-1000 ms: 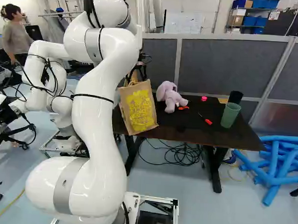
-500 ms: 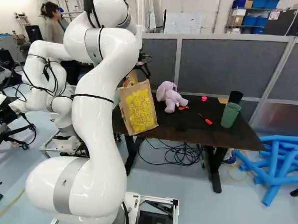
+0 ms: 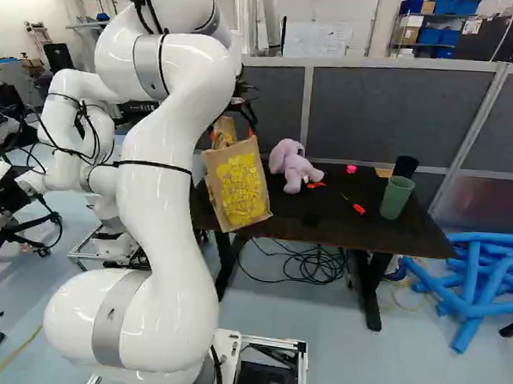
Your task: Pick up the bag on the ground and place it on the table
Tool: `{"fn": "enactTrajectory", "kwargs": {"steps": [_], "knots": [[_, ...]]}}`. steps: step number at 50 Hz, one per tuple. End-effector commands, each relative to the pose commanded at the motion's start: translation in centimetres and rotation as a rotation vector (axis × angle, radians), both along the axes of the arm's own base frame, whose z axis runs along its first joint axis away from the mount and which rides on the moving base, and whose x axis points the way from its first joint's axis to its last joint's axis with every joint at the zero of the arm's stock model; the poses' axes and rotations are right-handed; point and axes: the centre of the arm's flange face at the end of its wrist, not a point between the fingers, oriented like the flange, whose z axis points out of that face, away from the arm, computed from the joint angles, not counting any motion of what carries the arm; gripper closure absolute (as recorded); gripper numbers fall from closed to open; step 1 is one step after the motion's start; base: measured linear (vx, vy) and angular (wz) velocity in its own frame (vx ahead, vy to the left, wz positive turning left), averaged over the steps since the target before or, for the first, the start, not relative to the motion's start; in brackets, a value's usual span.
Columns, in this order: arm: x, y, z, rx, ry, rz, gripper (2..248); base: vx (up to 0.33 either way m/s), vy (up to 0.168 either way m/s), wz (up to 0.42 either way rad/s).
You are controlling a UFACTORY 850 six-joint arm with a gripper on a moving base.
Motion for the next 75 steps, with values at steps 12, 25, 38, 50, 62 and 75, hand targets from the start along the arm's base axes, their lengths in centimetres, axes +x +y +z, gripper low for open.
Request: {"fn": "enactTrajectory", "kwargs": {"steps": [12,25,38,50,62,75], "knots": [[-1.4,0.3,1.9,0.001,-0.014,0.006,3,0.0,0.0,0.0],[-2.9,0.4,4.0,0.002,-0.032,0.009,3,0.0,0.0,0.0],[-4.6,0.4,6.0,0.004,-0.053,0.011,3,0.0,0.0,0.0],[-5.7,0.4,7.9,0.006,-0.078,0.012,3,0.0,0.0,0.0],[-6.3,0.3,9.1,0.007,-0.095,0.012,3,0.0,0.0,0.0],[-6.3,0.3,9.2,0.007,-0.096,0.012,3,0.0,0.0,0.0]]}}
